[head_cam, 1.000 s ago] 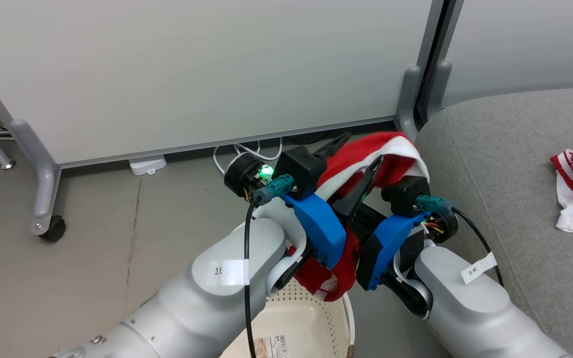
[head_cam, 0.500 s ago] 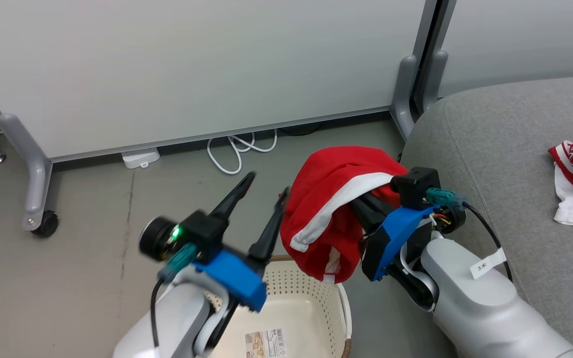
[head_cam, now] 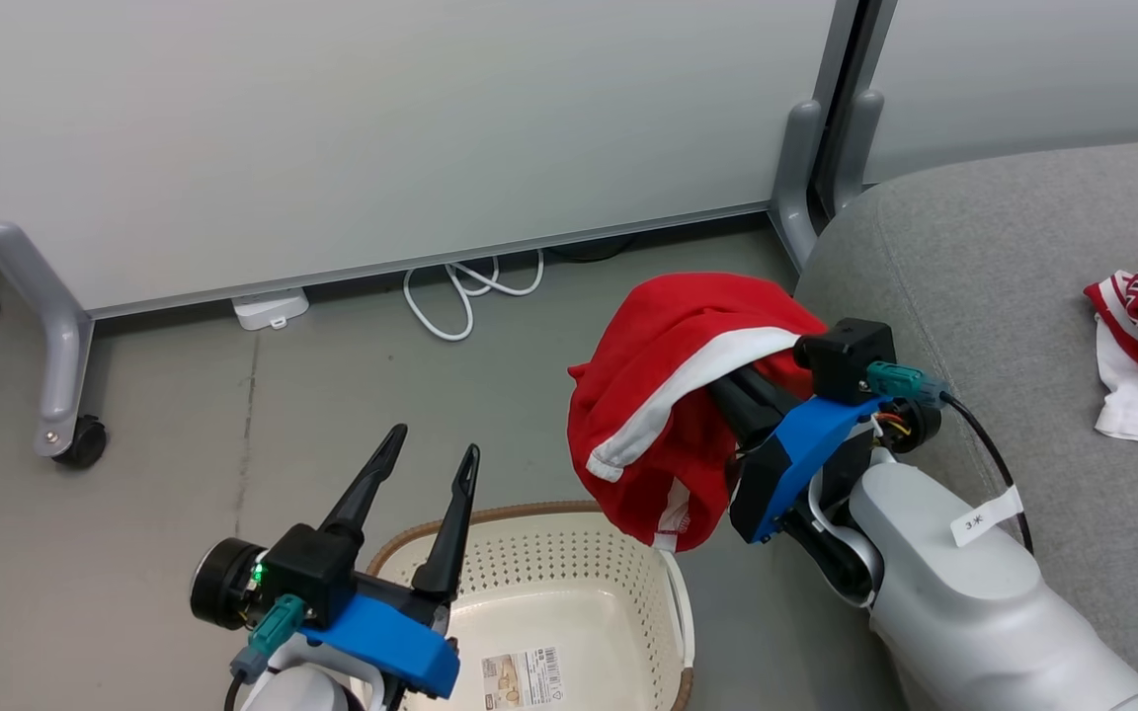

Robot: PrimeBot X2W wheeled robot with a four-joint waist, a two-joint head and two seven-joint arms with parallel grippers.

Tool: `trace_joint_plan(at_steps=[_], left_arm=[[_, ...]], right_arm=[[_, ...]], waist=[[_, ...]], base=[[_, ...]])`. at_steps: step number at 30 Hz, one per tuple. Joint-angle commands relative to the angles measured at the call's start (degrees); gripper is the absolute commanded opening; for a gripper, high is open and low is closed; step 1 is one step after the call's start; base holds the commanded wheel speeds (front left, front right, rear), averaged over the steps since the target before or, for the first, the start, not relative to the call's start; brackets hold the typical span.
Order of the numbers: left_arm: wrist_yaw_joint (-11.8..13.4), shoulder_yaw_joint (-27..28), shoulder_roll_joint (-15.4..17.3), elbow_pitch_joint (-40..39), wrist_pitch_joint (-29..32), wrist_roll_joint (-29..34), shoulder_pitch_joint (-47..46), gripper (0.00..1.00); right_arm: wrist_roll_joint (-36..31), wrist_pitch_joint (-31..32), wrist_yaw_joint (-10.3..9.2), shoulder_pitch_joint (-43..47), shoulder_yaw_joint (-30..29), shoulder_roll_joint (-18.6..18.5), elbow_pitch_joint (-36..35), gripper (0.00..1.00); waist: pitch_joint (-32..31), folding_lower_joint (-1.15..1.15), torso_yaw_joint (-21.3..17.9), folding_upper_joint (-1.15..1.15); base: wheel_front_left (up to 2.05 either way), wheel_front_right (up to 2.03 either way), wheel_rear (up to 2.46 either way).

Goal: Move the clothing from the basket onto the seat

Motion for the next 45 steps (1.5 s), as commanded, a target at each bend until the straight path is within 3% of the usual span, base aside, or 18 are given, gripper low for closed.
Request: trace_joint_plan(at_steps=[1,12,23,33,45], left_arm=[[-0.6,1.4,-0.6,-0.1,-0.2,0.9,0.9,1.0],[-2.9,6.6,-3.5,0.5,-0.2,4.4,3.5,1.0],[-3.4,9.1,-4.5,-0.6,-0.2,5.9,4.3,1.0],[-3.4,8.7,-3.4,-1.4,-0.2,5.8,3.4,1.0],[-3.4,8.6,-2.3,-1.4,-0.2,6.0,3.0,1.0]], right_arm=[[-0.4,-0.2,0.03,-0.1,-0.4,-0.2,-0.3,0.0],[-1.7,0.2,0.03,0.6,-1.6,-0.2,-0.9,0.0],[-3.7,0.6,0.02,1.1,-3.6,-0.6,-2.1,0.0],[-4.8,0.8,0.03,3.0,-6.4,-0.8,-3.3,0.0],[-5.7,0.8,0.03,4.9,-9.5,-0.9,-5.0,0.0]], waist=[[0.1,0.0,-0.1,0.0],[0.1,0.0,-2.4,0.0],[1.4,0.0,-12.7,0.0],[2.6,0.0,-22.1,0.0],[3.9,0.0,-27.6,0.0]], base=[[0.0,0.0,0.0],[0.0,0.0,0.0],[0.0,0.0,0.0],[0.0,0.0,0.0],[0.0,0.0,0.0]])
